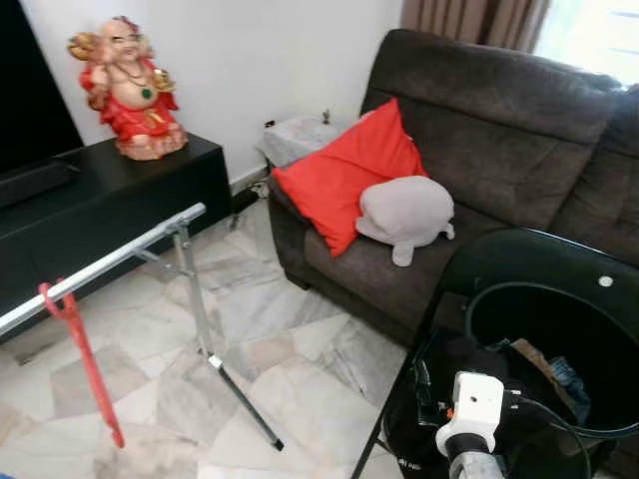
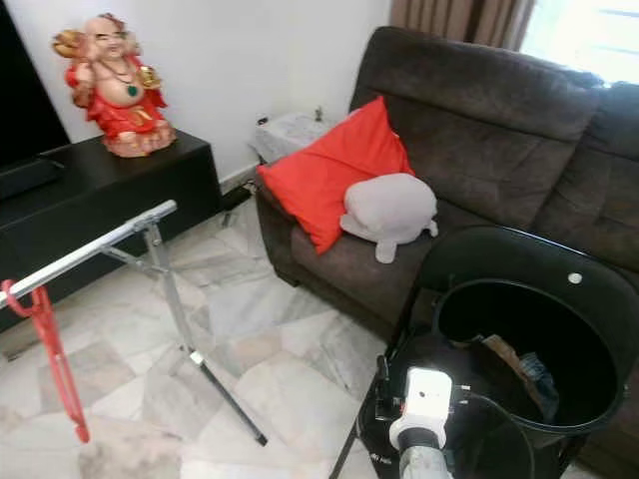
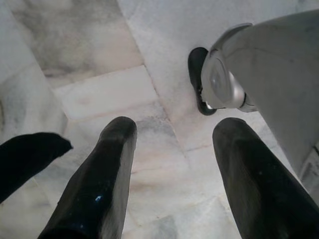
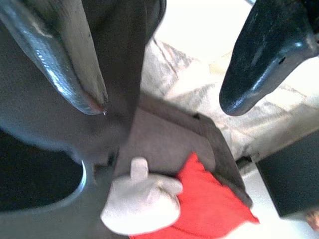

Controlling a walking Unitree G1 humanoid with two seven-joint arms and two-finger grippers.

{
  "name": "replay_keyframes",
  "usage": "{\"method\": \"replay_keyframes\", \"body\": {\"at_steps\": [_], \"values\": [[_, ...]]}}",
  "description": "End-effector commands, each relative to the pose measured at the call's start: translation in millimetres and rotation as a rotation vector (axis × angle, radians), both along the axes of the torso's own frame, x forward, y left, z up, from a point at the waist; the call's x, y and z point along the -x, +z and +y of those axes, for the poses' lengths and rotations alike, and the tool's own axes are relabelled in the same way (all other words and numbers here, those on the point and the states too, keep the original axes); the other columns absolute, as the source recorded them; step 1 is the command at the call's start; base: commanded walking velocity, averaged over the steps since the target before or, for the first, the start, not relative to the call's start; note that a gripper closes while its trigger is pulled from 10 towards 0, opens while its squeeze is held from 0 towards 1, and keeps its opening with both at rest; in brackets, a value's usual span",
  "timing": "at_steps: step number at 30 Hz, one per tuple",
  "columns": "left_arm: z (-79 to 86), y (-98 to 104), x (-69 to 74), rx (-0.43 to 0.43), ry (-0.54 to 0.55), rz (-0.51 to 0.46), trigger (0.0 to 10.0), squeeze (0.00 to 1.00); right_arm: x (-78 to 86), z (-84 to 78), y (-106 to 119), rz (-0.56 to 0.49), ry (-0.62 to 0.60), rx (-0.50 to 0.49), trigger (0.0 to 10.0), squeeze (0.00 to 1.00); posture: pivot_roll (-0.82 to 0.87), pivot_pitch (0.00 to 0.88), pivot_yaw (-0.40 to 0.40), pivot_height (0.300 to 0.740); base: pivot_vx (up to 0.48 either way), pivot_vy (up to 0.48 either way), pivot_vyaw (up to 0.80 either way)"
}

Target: Hang hanger

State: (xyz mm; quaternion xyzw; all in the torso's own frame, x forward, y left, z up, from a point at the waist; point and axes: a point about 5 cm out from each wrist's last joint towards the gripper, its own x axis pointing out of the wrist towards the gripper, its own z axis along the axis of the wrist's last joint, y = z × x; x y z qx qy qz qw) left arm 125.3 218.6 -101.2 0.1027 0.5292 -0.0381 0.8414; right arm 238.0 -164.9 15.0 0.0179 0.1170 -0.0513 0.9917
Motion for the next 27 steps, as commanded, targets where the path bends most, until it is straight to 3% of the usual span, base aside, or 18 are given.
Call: {"method": "replay_keyframes", "body": {"at_steps": [1,9,16,23,27], "values": [[2.0,-0.3,2.0,-0.017,-0.019,0.012,10.0,0.00,1.5,0.4,-0.1,0.013,-0.014,-0.017,10.0,0.00,0.07,0.000,0.011,0.740,0.000,0.000,0.00],[2.0,-0.3,1.8,-0.018,-0.022,0.013,10.0,0.00,7.3,-6.0,-31.4,0.255,-0.095,-0.050,10.0,0.00,0.08,0.000,0.011,0.740,0.000,0.000,0.00],[2.3,-0.3,1.9,-0.016,-0.023,0.017,10.0,0.00,2.3,-12.9,-36.9,0.299,-0.147,-0.087,10.0,0.00,0.09,0.000,0.014,0.740,0.000,0.000,0.00],[3.1,0.1,1.2,-0.018,-0.028,0.018,10.0,0.00,-10.4,-21.3,-41.9,0.349,-0.159,-0.044,10.0,0.00,0.09,0.000,0.023,0.740,0.000,0.000,0.00],[3.5,0.3,0.8,-0.019,-0.028,0.017,10.0,0.00,-18.0,-33.9,-39.4,0.356,-0.213,-0.029,10.0,0.00,0.10,0.000,0.027,0.740,0.000,0.000,0.00]]}}
